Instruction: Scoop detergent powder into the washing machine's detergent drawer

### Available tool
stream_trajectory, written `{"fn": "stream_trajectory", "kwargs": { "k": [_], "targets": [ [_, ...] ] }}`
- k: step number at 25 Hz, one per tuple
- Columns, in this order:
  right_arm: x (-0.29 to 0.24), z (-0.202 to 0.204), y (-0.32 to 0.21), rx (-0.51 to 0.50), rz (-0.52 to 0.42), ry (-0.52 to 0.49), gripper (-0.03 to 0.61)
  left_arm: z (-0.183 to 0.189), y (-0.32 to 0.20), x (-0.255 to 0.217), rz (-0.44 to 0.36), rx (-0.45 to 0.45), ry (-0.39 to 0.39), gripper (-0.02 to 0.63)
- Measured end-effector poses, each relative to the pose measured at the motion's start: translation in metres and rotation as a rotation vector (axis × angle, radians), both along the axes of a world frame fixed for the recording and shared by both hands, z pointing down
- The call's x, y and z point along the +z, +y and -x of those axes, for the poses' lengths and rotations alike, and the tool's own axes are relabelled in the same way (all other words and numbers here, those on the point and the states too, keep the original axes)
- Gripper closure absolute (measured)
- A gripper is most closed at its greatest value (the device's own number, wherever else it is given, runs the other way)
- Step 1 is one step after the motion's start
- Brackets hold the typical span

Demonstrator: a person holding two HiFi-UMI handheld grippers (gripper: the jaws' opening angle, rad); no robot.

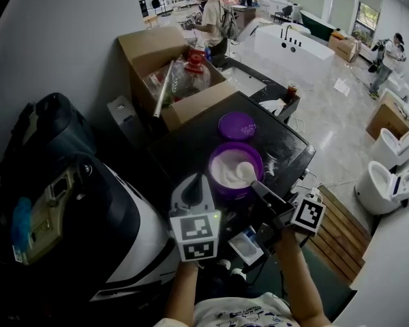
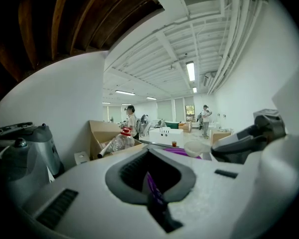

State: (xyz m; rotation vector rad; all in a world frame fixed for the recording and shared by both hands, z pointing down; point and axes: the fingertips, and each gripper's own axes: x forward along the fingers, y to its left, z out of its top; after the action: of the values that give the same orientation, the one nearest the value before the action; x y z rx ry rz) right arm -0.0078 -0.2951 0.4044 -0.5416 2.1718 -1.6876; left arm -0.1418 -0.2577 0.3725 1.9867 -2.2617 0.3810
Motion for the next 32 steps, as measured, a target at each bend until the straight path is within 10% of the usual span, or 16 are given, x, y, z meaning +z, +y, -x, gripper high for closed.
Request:
{"fn": "stream_trajectory", "kwargs": {
  "k": [32],
  "targets": [
    [0.018, -0.102, 0.059, 0.228, 0.001, 0.015, 0.558, -0.088, 0.041, 0.034, 0.065, 0.210, 0.012, 0.612]
  ]
}}
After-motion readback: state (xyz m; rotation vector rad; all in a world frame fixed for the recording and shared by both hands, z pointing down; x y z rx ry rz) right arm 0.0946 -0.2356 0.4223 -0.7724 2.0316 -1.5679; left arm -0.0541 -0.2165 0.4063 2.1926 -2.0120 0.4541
